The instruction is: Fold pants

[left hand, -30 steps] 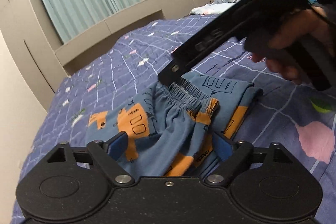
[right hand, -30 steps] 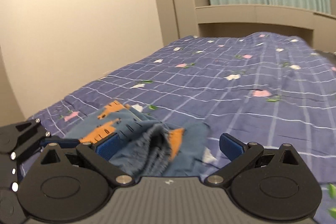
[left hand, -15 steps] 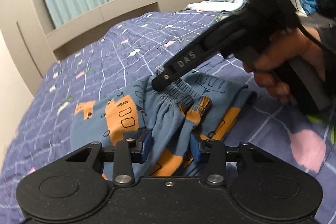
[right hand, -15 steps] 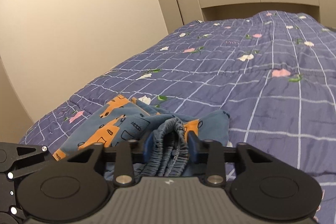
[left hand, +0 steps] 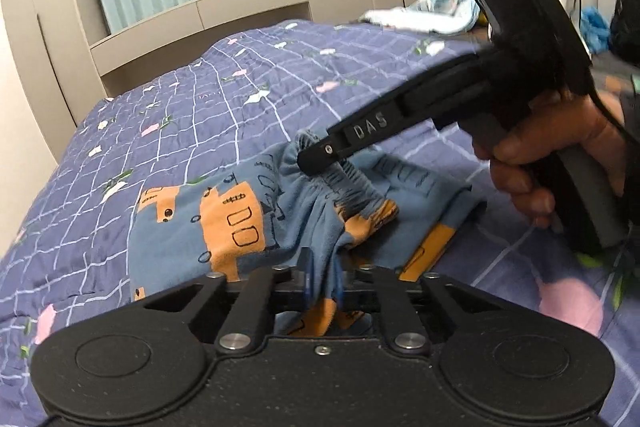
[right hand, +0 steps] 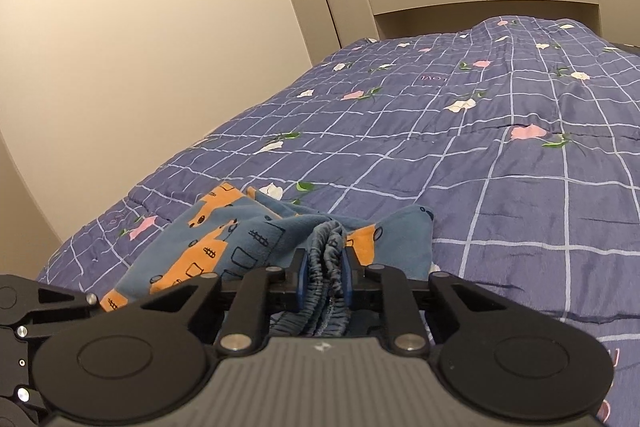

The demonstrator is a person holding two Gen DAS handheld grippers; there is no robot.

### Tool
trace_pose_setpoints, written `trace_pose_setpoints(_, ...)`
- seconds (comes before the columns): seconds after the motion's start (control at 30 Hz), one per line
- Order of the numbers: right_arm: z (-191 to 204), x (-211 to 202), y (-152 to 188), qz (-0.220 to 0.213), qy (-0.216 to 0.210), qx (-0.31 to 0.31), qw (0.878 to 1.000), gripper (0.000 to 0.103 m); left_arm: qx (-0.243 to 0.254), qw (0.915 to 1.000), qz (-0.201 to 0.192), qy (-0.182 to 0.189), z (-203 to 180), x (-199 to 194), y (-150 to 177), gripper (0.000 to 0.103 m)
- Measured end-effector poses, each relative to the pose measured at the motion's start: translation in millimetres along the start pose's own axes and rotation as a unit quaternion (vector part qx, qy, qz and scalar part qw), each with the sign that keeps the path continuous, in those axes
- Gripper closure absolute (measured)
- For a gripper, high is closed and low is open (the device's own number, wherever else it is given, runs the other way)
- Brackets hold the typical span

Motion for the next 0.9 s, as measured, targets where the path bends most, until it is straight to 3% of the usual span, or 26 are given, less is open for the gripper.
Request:
trace_pose_setpoints(0.17,-3.4,-13.7,-3.6,-0.02,0.002,0.018,1.0,0.088,-0.026,0.9993,-0.016,0.021,1.0,-9.1,-10.2,0.096)
trace_pose_setpoints(0.33,-11.9,-35.4,-5.3,-0.036,0.016,0.04,0.998,0.088,-0.013,0.999,-0.015,0.04,-11.4,-7.3,-11.3,0.095)
trace_pose_setpoints(0.53,-23.4,-26.3,9.4,-0.009,0.045,0.047,0.998,0.085,-0.013,0.9992,0.003,0.038,-16.8,5.4,2.3,0.079)
trace_pose_setpoints(0.6,-23.5,-26.5,11.0,-0.01,0.055,0.04,0.998,0.077,-0.017,0.999,0.002,0.041,-15.2,0.6,2.4,0.061)
trace_pose_setpoints(0.7,-22.4,-29.8,10.9,-0.017,0.067,0.034,0.997,0.066,-0.03,0.9993,-0.005,0.022,-5.4,-11.5,-3.0,0.047)
trace_pose_setpoints(0.73,-21.9,-31.9,10.4,-0.02,0.077,0.029,0.996,0.053,-0.04,0.9991,-0.008,0.008,-0.5,-16.1,-5.9,0.043)
trace_pose_setpoints(0.77,-21.5,-35.4,10.5,-0.025,0.086,0.023,0.996,0.036,-0.056,0.9983,-0.013,-0.01,8.0,-20.9,-8.6,0.029)
trace_pose_setpoints(0.8,-20.4,-39.5,10.2,-0.033,0.098,0.017,0.995,0.029,-0.074,0.9966,-0.019,-0.03,16.6,-25.0,-10.7,0.017)
trace_pose_setpoints(0.87,-18.1,-46.5,10.6,-0.041,0.116,0.008,0.992,0.013,-0.111,0.9905,-0.033,-0.074,36.8,-32.1,-13.5,0.009)
trace_pose_setpoints(0.9,-16.6,-48.9,11.2,-0.043,0.126,0.005,0.991,0.011,-0.125,0.9876,-0.035,-0.089,46.1,-33.0,-14.4,0.007)
Point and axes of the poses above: each gripper's, at about its wrist camera, not at the fingertips, and x roughly the way its jaws point, z to its left, y to its underside, the point moved 8 cm from there along x, roughly the way its jaws point, and after that the axes turned 3 degrees about -x, right-handed, at the moved point
